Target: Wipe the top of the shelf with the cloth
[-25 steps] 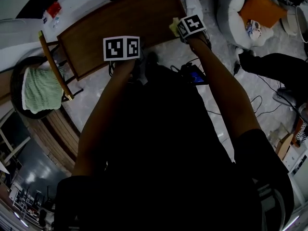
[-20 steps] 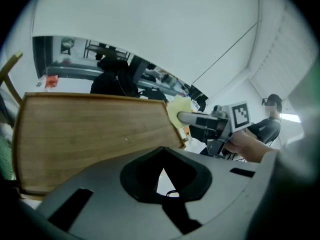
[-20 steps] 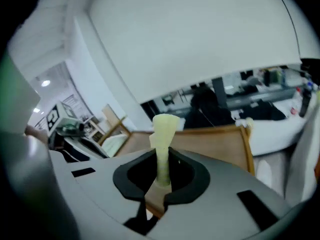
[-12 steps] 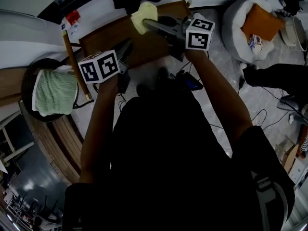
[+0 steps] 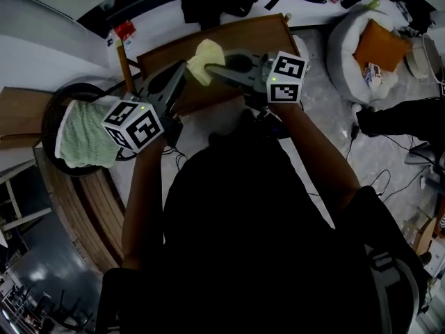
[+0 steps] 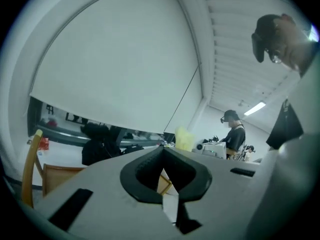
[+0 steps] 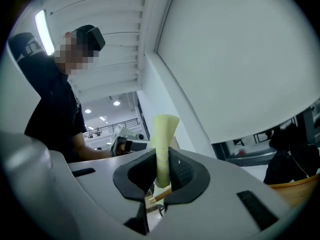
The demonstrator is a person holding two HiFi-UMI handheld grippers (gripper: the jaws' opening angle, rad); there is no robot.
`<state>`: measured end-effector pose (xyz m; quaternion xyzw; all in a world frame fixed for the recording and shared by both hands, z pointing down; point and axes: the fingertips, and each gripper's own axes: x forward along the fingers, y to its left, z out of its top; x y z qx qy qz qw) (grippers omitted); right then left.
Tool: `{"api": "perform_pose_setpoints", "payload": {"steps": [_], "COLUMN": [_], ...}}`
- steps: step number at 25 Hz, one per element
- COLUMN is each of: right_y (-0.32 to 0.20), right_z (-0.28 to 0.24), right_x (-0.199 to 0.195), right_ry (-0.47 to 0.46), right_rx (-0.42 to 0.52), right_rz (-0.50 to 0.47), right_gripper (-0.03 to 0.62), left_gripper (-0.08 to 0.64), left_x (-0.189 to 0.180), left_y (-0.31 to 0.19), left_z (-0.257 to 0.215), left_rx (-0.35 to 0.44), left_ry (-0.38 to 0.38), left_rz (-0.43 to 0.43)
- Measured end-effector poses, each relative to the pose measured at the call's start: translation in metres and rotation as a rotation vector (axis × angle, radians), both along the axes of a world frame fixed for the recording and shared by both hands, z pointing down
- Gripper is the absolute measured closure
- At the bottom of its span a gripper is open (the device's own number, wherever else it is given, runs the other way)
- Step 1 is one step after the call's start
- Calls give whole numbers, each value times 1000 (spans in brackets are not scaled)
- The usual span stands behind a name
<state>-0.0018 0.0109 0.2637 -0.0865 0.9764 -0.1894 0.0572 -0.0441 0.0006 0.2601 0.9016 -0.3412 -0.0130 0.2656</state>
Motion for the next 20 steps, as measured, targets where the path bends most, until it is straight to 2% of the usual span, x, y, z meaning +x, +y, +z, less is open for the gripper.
{"api": "perform_pose_setpoints", "payload": {"steps": [7,15,20], "right_y": [14,31,11], "right_z": [-24,-31,-28], "right_x": [4,7,-2], "right_ry": [-61,-40,-23], "right_rx": [26,50,41], "right_rz": [62,93,88], "right_gripper": [546,545,545], "left_gripper": [549,549,549], "left_x": [-9,-1,-8], "left_y": [34,46,26], "left_z": [-12,-12,-2], "left_rx": [95,105,66], "left_ry": [133,197,219], "left_rz": [160,283,281]}}
